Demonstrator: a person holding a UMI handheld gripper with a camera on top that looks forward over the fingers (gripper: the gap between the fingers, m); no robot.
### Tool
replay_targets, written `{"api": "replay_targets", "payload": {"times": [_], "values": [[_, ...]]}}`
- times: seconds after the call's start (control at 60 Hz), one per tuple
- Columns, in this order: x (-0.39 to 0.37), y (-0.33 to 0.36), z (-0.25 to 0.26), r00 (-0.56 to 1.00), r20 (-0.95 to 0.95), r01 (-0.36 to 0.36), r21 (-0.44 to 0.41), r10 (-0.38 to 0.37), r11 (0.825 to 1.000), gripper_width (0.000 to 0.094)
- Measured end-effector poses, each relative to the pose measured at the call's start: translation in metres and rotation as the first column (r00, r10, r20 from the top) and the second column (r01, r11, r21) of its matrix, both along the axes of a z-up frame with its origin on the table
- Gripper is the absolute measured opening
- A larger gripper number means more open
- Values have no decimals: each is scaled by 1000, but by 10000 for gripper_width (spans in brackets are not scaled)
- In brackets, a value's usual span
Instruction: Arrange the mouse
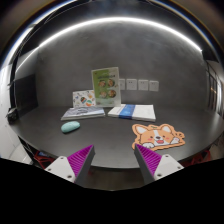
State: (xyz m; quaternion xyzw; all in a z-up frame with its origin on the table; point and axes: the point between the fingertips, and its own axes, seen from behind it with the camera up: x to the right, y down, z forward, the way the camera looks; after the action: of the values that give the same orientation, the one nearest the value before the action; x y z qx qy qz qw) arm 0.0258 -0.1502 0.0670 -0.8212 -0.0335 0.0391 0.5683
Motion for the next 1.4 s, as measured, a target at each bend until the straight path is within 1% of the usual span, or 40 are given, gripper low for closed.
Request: {"api": "replay_targets", "payload": {"times": [0.167, 0.233, 0.35, 0.4, 0.533, 0.583, 0.633, 0.75, 0.767, 0.783, 0.8, 0.833, 0.867, 0.883, 0.9, 0.917, 0.967, 1.033, 1.1, 1.133, 1.167, 1.183, 1.2, 1.217, 1.233, 1.283, 1.3, 1.317, 1.35, 1.4], "values": [[-38, 8, -4, 998, -14, -58, -1, 58, 998, 837], [-65, 19, -10, 995, -25, -98, 3, 98, 995, 831], [-132, 46, -41, 980, -76, -189, -47, 185, 981, 823], [-161, 56, -54, 976, -90, -208, -80, 201, 975, 822], [-227, 91, -71, 967, -54, -254, -116, 249, 960, 829], [-240, 108, -74, 968, -6, -249, -118, 250, 961, 822], [-246, 127, -76, 975, 22, -217, -131, 222, 967, 823], [-263, 160, -77, 983, 22, -173, -170, 180, 970, 836], [-262, 159, -83, 985, 24, -162, -209, 170, 964, 866], [-263, 165, -80, 990, 3, -140, -215, 144, 966, 897], [-264, 164, -77, 992, -5, -123, -233, 126, 965, 859], [-271, 170, -72, 992, -14, -123, -240, 123, 963, 842], [-283, 175, -72, 988, -34, -156, -256, 152, 954, 835], [-287, 177, -75, 986, -41, -168, -270, 163, 948, 903], [-289, 182, -75, 986, -35, -168, -266, 165, 949, 903], [-288, 189, -75, 987, -22, -161, -255, 161, 953, 832], [-288, 201, -78, 987, 21, -151, -256, 162, 955, 804], [-295, 216, -78, 986, 27, -153, -252, 165, 956, 802], [-295, 226, -79, 990, 23, -128, -255, 139, 958, 705], [-296, 228, -80, 990, 25, -128, -254, 139, 959, 684], [-298, 229, -80, 988, 30, -138, -254, 150, 957, 655], [-299, 228, -79, 987, 30, -146, -262, 159, 954, 679], [-300, 228, -79, 986, 28, -153, -263, 166, 953, 616], [-301, 228, -79, 985, 23, -159, -264, 171, 951, 615], [-302, 228, -80, 984, 14, -167, -267, 177, 949, 579], [-304, 225, -79, 982, -6, -185, -277, 190, 943, 520], [-304, 224, -79, 981, -7, -190, -281, 196, 941, 533], [-303, 221, -78, 980, -8, -194, -283, 200, 939, 481], [-304, 216, -71, 977, -14, -210, -270, 214, 940, 464], [-302, 210, -49, 971, -21, -238, -215, 239, 947, 453]]}}
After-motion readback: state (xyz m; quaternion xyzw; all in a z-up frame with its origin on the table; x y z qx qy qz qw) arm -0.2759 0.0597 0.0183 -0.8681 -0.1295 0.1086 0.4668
